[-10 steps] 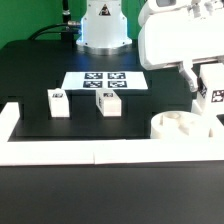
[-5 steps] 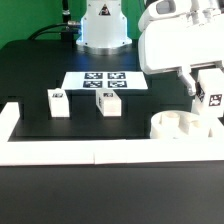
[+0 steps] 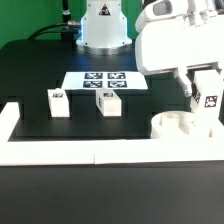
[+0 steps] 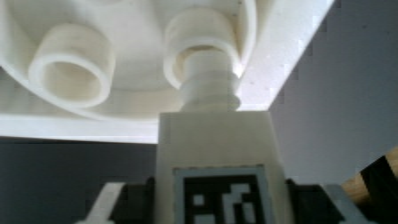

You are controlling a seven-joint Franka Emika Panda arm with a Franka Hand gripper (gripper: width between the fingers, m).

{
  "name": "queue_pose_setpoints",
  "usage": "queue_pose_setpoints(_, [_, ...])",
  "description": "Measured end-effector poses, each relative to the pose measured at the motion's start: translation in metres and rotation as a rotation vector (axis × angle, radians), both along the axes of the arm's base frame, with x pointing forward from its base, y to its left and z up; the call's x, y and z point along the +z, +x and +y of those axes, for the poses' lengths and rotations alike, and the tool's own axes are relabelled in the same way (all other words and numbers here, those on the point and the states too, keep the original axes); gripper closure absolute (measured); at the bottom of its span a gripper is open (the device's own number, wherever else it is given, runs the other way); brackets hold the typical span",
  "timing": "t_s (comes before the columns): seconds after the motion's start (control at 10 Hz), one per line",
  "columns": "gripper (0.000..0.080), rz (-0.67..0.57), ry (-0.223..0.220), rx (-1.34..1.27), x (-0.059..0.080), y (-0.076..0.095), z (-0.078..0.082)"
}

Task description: Assemble stool

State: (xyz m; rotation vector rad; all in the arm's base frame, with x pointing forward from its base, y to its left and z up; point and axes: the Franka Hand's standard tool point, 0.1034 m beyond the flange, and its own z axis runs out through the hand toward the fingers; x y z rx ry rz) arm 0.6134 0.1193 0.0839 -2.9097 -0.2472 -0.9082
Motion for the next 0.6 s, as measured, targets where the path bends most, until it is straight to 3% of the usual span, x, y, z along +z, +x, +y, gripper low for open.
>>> queue_pose_setpoints(0.3, [0.0463,0.008,-0.001,0.000,-0.0092,-0.0045,0.0006])
queue_pose_setpoints(0.6, [0.0463,-0.005,-0.002,0.000,-0.0099,-0.0059,0.0009])
